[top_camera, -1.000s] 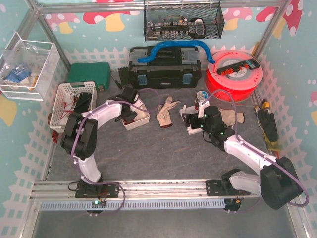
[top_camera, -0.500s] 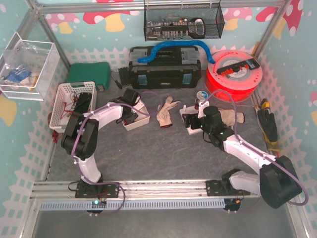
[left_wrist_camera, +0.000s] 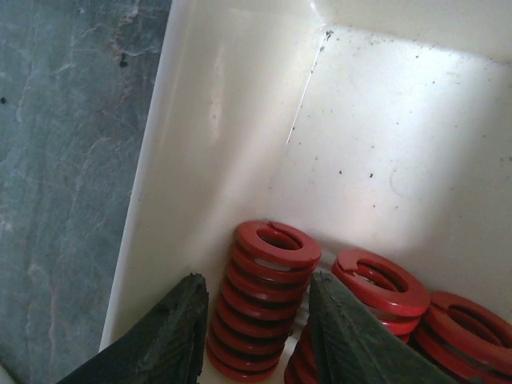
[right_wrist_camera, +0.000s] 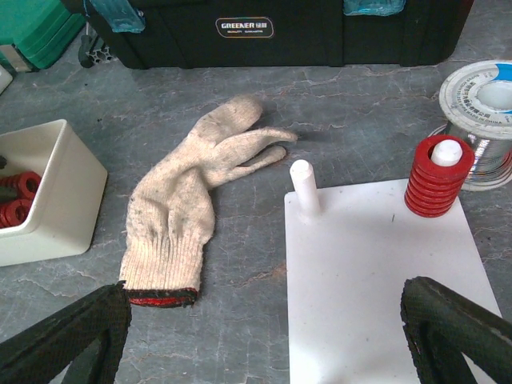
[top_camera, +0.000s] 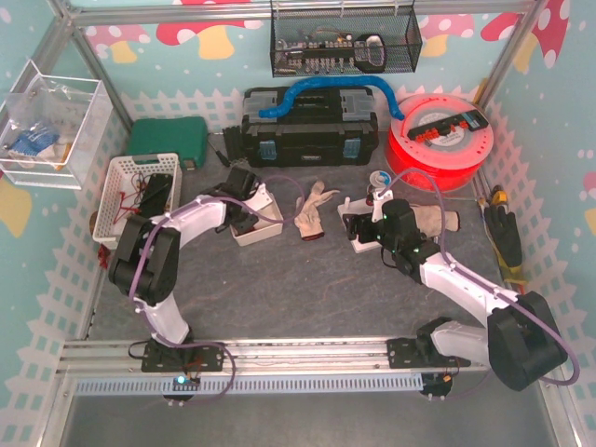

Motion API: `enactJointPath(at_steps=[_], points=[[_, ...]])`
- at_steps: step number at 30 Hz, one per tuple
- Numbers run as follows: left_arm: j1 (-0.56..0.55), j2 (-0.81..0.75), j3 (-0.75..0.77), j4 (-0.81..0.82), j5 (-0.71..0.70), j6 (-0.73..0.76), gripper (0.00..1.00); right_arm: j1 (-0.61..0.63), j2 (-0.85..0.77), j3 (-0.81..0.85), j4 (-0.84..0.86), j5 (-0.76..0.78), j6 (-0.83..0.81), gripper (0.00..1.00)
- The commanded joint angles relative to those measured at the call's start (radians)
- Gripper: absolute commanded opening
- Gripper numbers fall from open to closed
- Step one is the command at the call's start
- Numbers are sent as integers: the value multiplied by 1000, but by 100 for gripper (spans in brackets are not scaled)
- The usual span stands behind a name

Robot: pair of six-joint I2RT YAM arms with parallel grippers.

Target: Install the large spring

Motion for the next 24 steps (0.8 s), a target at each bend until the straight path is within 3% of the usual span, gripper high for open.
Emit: enactJointPath(at_steps=[1,7,14,24], points=[[-11,-5,8,-37,83,21,39,7,-2,26,-3,7,1,92],[-15,-61,56,-52,70,19,32,7,11,30,-3,4,2,92],[-15,-121,19,-57,98,39,35,7,21,32,-3,0,2,92],[7,-82,-20,-97,88,59,37,7,15,34,-6,-1,-1,92]])
